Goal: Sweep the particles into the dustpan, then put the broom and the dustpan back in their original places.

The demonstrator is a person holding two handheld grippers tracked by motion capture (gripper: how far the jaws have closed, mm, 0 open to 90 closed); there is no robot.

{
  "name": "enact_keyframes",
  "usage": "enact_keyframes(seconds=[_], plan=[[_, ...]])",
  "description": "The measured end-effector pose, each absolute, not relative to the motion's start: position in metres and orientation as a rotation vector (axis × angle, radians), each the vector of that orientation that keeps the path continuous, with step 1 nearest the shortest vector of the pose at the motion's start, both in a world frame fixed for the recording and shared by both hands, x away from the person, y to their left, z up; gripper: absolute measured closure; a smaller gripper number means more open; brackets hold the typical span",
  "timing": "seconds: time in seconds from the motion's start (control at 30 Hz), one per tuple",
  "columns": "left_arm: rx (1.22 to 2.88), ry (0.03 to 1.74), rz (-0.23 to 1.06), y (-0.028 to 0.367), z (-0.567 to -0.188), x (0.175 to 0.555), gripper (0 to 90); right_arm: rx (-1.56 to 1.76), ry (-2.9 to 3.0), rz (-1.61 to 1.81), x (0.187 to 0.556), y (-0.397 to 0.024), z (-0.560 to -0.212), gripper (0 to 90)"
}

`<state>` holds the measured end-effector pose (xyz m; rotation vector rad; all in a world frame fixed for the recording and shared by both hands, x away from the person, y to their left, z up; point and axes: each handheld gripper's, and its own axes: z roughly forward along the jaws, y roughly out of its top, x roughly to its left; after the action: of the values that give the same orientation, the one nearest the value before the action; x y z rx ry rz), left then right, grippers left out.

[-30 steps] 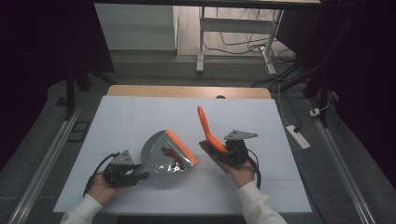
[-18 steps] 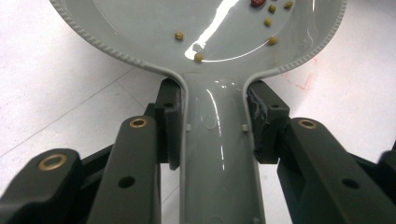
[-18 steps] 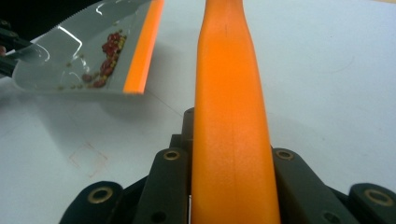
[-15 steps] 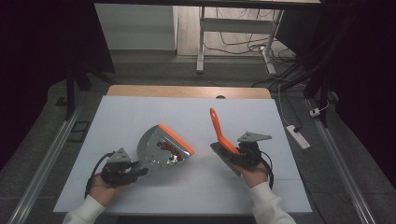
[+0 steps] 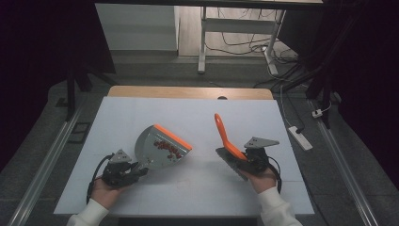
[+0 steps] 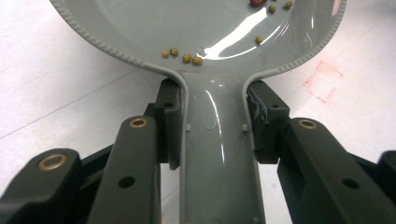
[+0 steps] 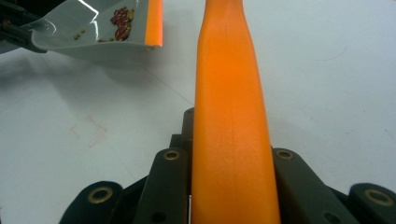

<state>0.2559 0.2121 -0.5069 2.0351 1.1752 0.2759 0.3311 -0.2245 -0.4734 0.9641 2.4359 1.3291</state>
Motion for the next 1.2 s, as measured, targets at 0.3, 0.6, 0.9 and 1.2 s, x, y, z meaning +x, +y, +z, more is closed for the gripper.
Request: enact_keyframes(seconds=[0.3,0.6,0.9,1.2], plan=[[1.987,1.271,0.308,0.218,-0.507,0.252,61.7,0.945,2.461,1.356,0.326,-0.234,-0.476,76.8],[1.955,1.345,0.342,0.221,-0.507,0.250,61.7,0.965,2.461,1.354,0.323,-0.241,-0.477,76.8],[1.943,1.374,0.342,0.223,-0.509,0.250,61.7,1.013,2.456,1.328,0.321,-0.251,-0.478,76.7],[1.906,1.468,0.359,0.222,-0.514,0.249,61.7,1.066,2.501,1.283,0.318,-0.252,-0.484,76.7]])
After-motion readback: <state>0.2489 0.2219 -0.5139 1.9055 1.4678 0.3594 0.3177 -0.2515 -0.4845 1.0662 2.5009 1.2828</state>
